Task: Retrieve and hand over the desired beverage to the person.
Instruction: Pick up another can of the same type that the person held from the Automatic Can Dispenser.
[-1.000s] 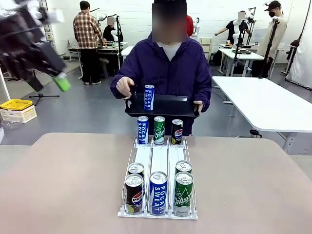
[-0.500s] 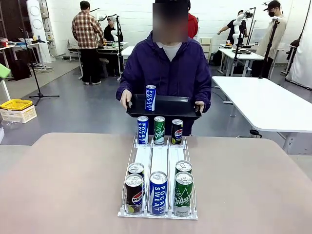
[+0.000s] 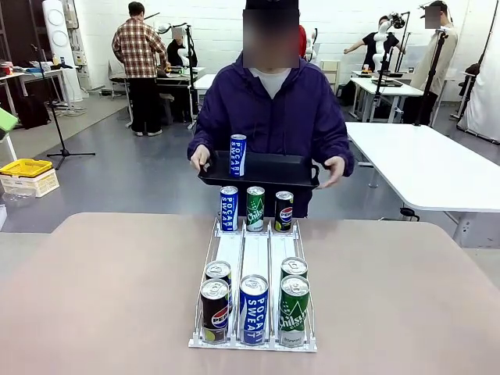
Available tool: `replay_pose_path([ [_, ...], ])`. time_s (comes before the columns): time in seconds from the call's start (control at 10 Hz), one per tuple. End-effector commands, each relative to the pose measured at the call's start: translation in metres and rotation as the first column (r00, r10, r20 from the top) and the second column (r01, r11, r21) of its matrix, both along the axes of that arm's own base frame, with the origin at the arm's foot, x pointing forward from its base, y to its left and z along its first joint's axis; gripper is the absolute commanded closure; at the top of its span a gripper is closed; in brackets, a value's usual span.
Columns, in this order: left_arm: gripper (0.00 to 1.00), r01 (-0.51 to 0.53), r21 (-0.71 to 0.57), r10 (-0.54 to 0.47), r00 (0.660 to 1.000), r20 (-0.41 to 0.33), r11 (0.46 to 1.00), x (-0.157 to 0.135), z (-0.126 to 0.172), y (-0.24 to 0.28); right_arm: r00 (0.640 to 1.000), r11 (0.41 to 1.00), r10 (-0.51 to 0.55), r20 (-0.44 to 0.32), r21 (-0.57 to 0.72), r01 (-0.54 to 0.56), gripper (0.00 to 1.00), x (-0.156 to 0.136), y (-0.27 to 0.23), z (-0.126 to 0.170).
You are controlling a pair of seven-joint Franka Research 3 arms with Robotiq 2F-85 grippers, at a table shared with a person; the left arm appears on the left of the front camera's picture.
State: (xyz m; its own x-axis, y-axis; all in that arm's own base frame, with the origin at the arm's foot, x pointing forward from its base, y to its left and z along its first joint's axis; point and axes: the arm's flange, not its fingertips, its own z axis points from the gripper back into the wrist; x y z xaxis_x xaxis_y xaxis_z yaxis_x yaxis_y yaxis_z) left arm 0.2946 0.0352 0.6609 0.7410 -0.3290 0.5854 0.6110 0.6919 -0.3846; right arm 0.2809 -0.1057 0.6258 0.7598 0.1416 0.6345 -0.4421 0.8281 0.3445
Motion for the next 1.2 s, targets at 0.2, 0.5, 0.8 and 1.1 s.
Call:
replay_pose_path([
  [0.2, 0.0, 0.013, -0.002, -0.013, 1.0, 0.009, 1.0, -0.0005, 0.0012, 0.0003, 1.0, 0.999, 0.026, 0.014, 0.029, -0.026, 0.0, 0.0021, 0.0004, 0.0008],
  [0.5, 0.0, 0.013, -0.002, -0.013, 1.0, 0.009, 1.0, -0.0005, 0.0012, 0.0003, 1.0, 0.999, 0.026, 0.014, 0.029, -0.026, 0.0, 0.0021, 0.0004, 0.0008],
  [0.8, 0.0, 0.013, -0.002, -0.013, 1.0, 0.009, 1.0, -0.0005, 0.0012, 0.0003, 1.0, 0.999, 0.026, 0.014, 0.029, -0.026, 0.0, 0.0021, 0.0004, 0.0008],
  [1.1, 0.0, 0.013, -0.002, -0.013, 1.0, 0.009, 1.0, -0.0005, 0.0012, 0.0003, 1.0, 0.999, 0.026, 0.014, 0.029, -0.026, 0.0, 0.0021, 0.0004, 0.0008],
])
